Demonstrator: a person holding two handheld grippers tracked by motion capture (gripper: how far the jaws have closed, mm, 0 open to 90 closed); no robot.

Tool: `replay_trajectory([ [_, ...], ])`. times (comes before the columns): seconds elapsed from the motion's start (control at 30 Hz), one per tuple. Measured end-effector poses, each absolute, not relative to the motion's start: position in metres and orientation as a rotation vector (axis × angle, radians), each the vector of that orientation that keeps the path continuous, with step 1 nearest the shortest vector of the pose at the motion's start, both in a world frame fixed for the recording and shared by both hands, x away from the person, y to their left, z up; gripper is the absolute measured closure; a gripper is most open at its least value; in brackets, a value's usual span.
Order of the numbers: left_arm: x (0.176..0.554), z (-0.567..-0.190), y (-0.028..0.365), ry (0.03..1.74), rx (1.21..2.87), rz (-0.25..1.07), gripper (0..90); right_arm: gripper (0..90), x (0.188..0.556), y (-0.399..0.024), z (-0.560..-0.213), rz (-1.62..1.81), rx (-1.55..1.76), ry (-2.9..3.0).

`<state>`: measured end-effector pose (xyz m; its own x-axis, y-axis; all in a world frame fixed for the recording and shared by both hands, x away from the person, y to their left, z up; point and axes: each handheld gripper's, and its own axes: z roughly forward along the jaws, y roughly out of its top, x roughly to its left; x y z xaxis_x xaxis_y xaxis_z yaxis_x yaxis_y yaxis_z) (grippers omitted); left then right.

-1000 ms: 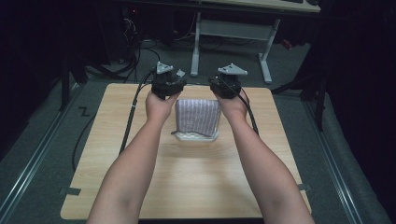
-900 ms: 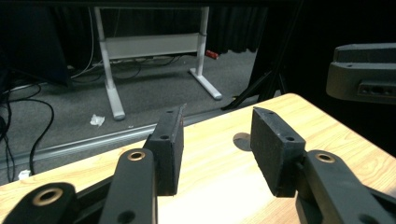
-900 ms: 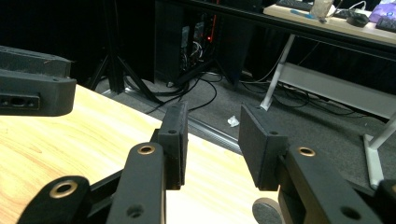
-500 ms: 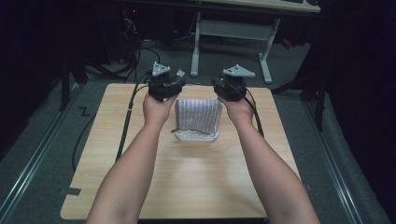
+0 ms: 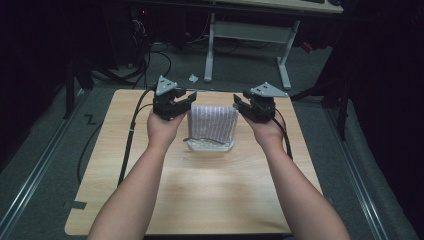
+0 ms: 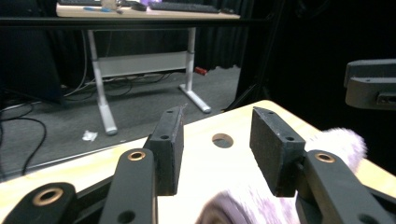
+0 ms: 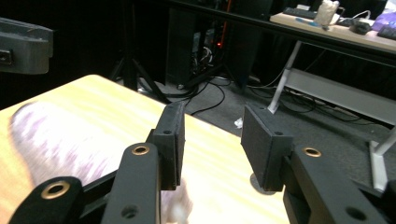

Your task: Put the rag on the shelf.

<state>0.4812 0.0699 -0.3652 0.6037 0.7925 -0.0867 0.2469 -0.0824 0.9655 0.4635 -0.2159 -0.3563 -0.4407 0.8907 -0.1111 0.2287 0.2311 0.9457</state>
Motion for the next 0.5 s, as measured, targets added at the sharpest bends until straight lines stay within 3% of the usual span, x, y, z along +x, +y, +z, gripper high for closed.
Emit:
replay_trajectory([
  [0.5,0.433,-0.405,0.098,0.874,1.681,0.565,50.0,54.4,0.41,-0.233,-0.39,1.2,0.987,1.864],
])
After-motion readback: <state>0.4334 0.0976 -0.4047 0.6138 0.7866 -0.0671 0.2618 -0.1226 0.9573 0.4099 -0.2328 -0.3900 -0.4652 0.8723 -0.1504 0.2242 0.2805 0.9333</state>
